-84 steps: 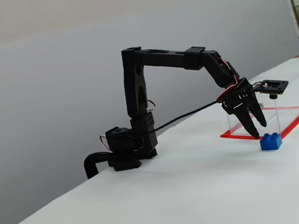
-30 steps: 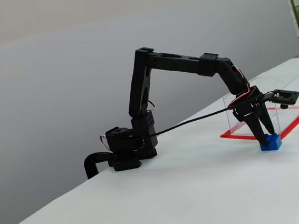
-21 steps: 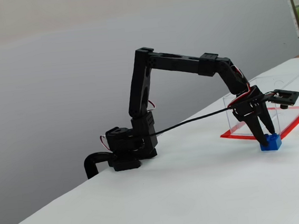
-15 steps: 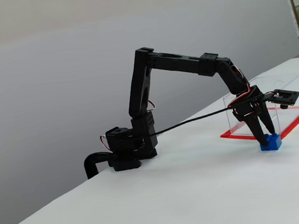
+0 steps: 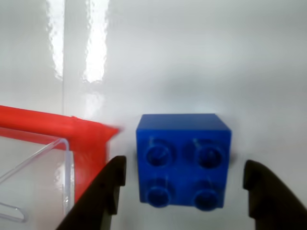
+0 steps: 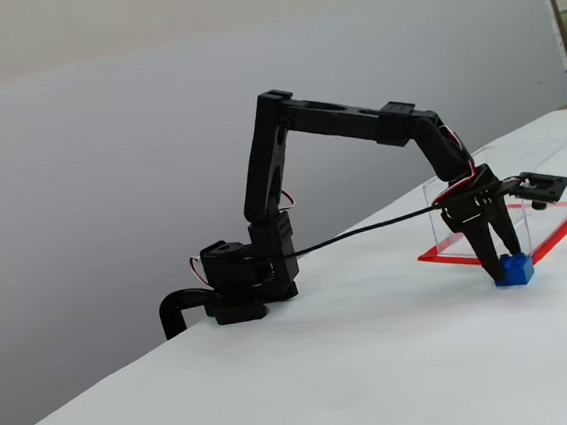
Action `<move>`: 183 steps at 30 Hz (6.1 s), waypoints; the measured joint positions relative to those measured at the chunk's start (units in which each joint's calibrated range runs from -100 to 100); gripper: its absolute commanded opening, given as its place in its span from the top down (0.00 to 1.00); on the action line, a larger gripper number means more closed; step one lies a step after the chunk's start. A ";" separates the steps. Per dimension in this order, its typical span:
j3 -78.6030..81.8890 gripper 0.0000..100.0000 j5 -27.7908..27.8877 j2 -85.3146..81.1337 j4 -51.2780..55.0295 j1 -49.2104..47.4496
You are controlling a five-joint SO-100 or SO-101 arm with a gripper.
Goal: Pick the blue lego brick and place it into the transparent box
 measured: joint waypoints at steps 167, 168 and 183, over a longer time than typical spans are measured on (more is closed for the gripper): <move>27.54 0.98 0.20 -67.48 4.11 -1.39; 28.95 0.98 0.20 -69.85 4.11 0.43; 54.81 0.98 0.24 -96.91 4.11 15.49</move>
